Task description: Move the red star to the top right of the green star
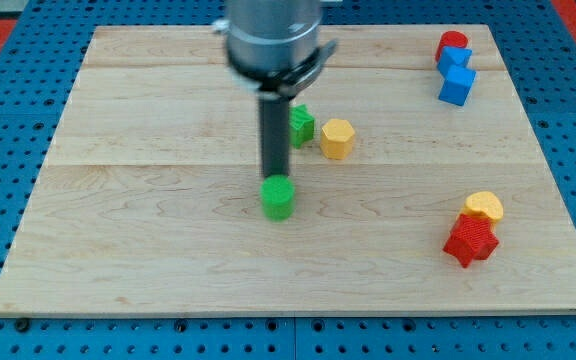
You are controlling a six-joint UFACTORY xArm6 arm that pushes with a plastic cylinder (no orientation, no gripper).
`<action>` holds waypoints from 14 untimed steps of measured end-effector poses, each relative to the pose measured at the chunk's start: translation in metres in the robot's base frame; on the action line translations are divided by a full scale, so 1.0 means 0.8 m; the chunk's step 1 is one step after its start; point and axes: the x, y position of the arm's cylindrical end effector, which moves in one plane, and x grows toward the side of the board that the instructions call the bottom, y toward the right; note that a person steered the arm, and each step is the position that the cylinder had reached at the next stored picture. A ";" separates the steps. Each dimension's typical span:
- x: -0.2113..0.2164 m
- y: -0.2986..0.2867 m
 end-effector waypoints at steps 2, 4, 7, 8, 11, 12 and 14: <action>0.124 0.026; 0.165 0.094; 0.094 0.331; 0.019 0.213; 0.080 0.322; 0.100 0.249; -0.046 0.047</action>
